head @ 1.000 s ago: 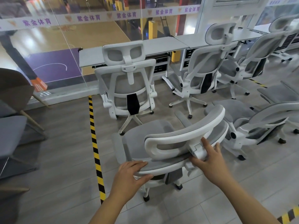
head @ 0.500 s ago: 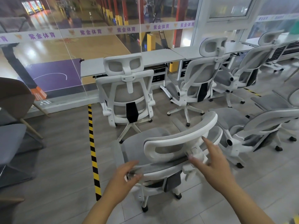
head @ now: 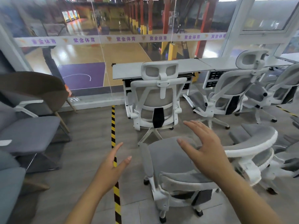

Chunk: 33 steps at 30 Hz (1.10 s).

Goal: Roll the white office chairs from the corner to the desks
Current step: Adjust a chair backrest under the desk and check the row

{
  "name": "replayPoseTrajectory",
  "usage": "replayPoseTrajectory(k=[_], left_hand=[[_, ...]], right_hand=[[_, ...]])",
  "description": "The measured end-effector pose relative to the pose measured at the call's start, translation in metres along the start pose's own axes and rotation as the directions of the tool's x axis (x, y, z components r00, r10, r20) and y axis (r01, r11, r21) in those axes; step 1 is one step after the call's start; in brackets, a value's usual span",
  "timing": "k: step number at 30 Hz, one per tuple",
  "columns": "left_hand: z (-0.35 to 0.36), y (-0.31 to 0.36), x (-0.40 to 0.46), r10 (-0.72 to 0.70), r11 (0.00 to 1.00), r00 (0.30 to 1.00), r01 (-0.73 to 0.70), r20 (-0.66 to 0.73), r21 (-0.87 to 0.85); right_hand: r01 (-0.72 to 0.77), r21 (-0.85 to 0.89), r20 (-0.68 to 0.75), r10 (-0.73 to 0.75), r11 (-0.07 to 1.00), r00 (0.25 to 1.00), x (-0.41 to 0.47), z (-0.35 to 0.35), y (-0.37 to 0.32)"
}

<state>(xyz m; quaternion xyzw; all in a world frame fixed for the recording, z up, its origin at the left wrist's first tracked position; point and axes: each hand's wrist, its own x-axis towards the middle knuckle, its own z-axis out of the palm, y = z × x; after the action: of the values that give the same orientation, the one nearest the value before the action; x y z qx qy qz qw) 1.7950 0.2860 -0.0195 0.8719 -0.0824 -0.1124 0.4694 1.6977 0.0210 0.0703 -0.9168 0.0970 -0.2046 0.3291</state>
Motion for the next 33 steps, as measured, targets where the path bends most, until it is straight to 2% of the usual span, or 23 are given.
replayPoseTrajectory(k=[9,12,16,19,22,26,30,33], left_hand=[[-0.038,-0.021,0.1,-0.016,0.999,1.0,0.016,0.013,-0.047],[-0.055,-0.038,0.161,-0.017,0.999,0.998,0.02,0.061,-0.041],[-0.088,-0.05,0.277,-0.045,0.998,0.991,0.038,0.122,0.055],[-0.115,-0.042,0.361,-0.071,0.993,0.982,0.054,0.175,0.1],[-0.137,-0.035,0.425,-0.038,0.996,0.974,0.019,0.225,0.086],[-0.158,-0.039,0.49,0.01,0.999,0.967,-0.023,0.254,0.048],[-0.163,-0.049,0.569,-0.009,0.993,0.935,-0.033,0.355,0.112],[-0.158,-0.043,0.642,0.103,0.979,0.882,-0.172,0.46,0.11]], right_hand=[[-0.092,0.133,0.094,0.08,0.987,0.992,0.085,0.107,-0.022],[-0.168,0.176,0.125,0.147,0.97,0.981,0.134,0.164,-0.019],[-0.294,0.232,0.131,0.269,0.927,0.954,0.22,0.235,-0.009],[-0.381,0.313,0.107,0.366,0.87,0.925,0.28,0.26,-0.006],[-0.392,0.387,0.059,0.401,0.835,0.914,0.338,0.269,-0.011],[-0.405,0.36,-0.029,0.444,0.841,0.896,0.417,0.284,-0.017],[-0.393,0.346,-0.109,0.453,0.852,0.885,0.483,0.309,-0.021],[-0.414,0.433,-0.199,0.532,0.801,0.823,0.532,0.33,-0.017]])
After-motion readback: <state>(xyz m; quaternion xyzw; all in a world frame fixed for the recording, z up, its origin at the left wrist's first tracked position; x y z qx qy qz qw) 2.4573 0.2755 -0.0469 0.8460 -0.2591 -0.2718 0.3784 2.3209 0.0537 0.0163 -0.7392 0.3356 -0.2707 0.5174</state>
